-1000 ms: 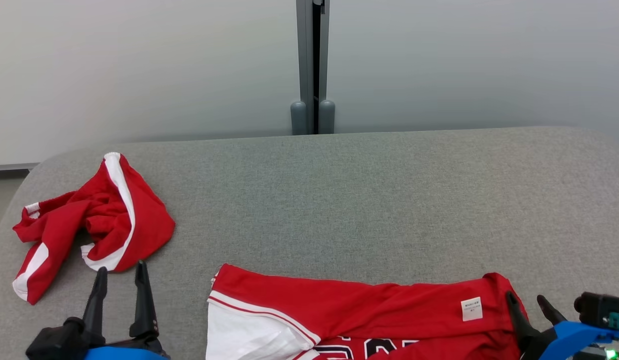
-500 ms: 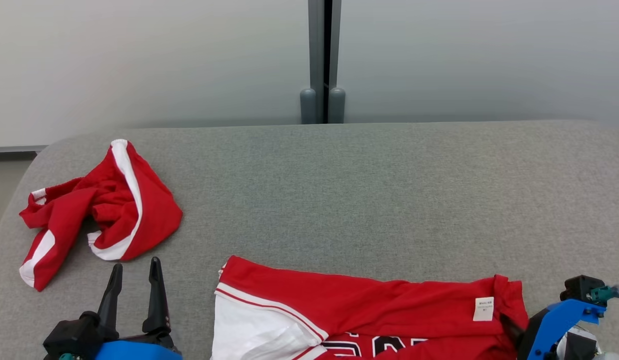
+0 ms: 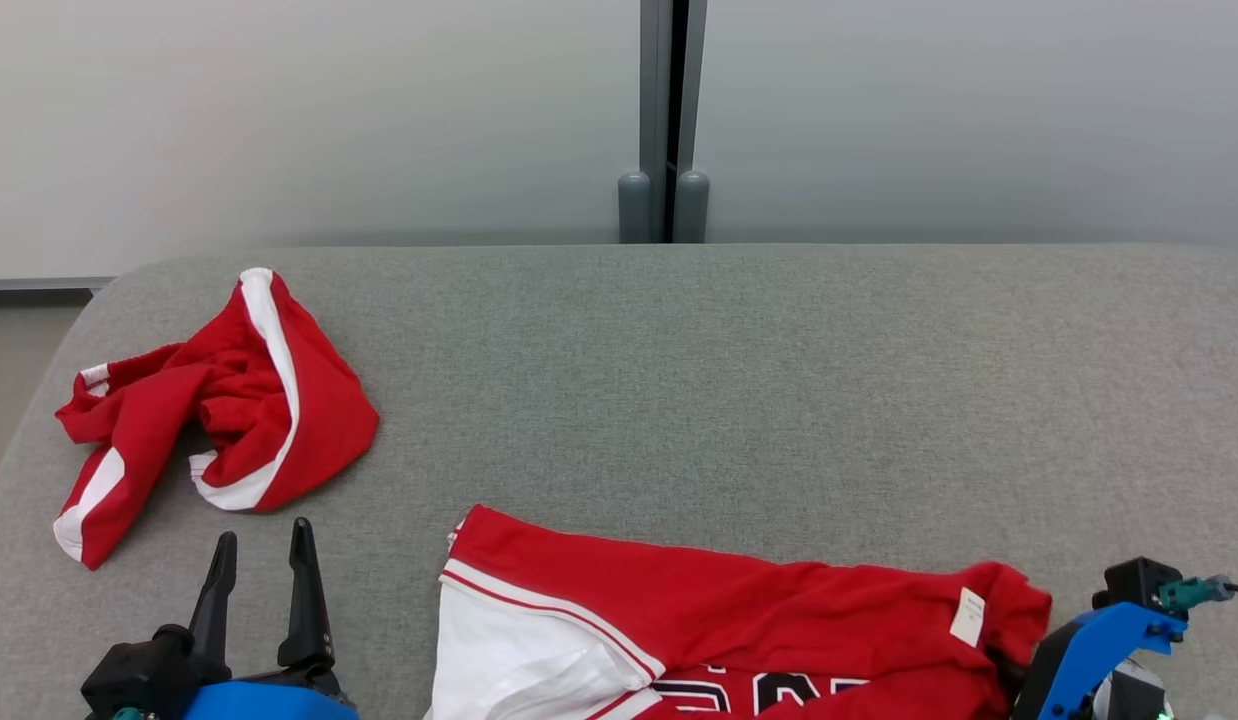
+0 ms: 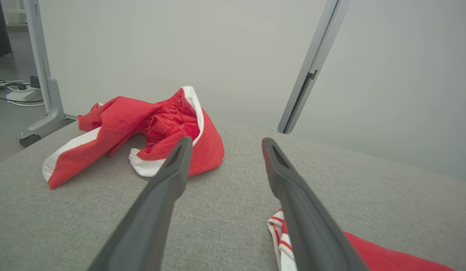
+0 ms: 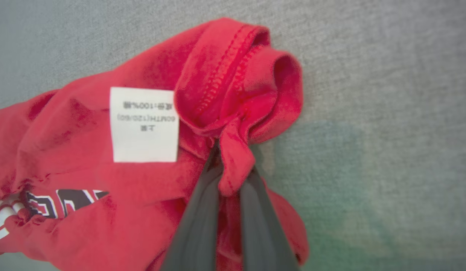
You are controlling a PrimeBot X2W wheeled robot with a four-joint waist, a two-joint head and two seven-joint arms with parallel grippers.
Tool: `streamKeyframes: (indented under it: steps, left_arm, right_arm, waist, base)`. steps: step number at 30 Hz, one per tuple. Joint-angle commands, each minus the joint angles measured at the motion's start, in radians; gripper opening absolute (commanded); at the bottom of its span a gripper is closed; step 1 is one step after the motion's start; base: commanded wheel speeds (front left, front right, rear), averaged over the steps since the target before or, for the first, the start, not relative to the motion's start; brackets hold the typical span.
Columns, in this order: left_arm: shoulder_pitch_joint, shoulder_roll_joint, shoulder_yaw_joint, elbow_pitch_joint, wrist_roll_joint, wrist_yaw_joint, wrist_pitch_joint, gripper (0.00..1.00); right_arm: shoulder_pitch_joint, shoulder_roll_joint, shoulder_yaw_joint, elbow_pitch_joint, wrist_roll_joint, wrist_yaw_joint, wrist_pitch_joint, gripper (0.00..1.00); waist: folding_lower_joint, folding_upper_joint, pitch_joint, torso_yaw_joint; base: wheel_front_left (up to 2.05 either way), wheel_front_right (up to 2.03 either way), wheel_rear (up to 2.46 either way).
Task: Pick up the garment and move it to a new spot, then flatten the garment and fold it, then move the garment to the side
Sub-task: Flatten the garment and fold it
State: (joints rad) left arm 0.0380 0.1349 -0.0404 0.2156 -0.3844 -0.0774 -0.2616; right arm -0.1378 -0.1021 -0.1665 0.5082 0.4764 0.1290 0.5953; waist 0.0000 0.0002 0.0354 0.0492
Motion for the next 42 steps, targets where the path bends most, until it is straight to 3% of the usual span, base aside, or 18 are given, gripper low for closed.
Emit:
streamKeyframes:
  steps: [1, 9, 17, 21, 26, 34, 42]
  left_arm:
    - [-0.010, -0.004, 0.008, 0.001, 0.008, -0.002, -0.005, 1.00]
    - [-0.001, -0.028, 0.023, 0.013, 0.024, -0.017, -0.004, 1.00]
    - [0.007, -0.042, 0.035, 0.025, 0.034, -0.026, -0.004, 1.00]
    - [0.009, -0.044, 0.045, 0.036, 0.034, -0.032, -0.004, 1.00]
    - [-0.005, -0.047, 0.042, 0.055, 0.040, -0.040, -0.004, 1.00]
    - [-0.022, -0.045, 0.040, 0.082, 0.042, -0.046, -0.005, 1.00]
    - [-0.041, -0.052, 0.020, 0.102, 0.045, -0.051, -0.005, 1.00]
  right_arm:
    - [-0.003, 0.002, 0.002, -0.016, 0.001, 0.003, -0.011, 0.00]
    - [-0.052, -0.052, -0.056, -0.170, -0.063, 0.003, -0.023, 0.00]
    - [-0.020, -0.020, -0.106, -0.319, -0.120, 0.002, 0.028, 0.00]
    - [-0.014, 0.029, -0.065, -0.413, -0.006, 0.002, 0.059, 0.00]
    - [-0.002, 0.051, 0.037, -0.444, 0.225, 0.002, 0.081, 0.00]
    - [-0.032, 0.051, 0.274, -0.314, 0.562, 0.002, -0.019, 0.00]
    - [-0.139, 0.051, 0.485, -0.109, 0.755, 0.003, -0.168, 0.00]
  waist:
    - [0.0000, -0.0002, -0.003, -0.007]
    - [0.0000, -0.0002, -0.019, -0.030]
    - [0.0000, -0.0002, -0.030, -0.031]
    - [0.0000, -0.0002, -0.036, -0.030]
    - [0.0000, -0.0002, -0.040, -0.018]
    - [0.0000, -0.0002, -0.045, 0.054]
    - [0.0000, -0.0002, -0.032, 0.194]
  base:
    - [0.00, 0.00, 0.00]
    - [0.00, 0.00, 0.00]
    - [0.00, 0.00, 0.00]
    - [0.00, 0.00, 0.00]
    - [0.00, 0.00, 0.00]
    - [0.00, 0.00, 0.00]
    - [0.00, 0.00, 0.00]
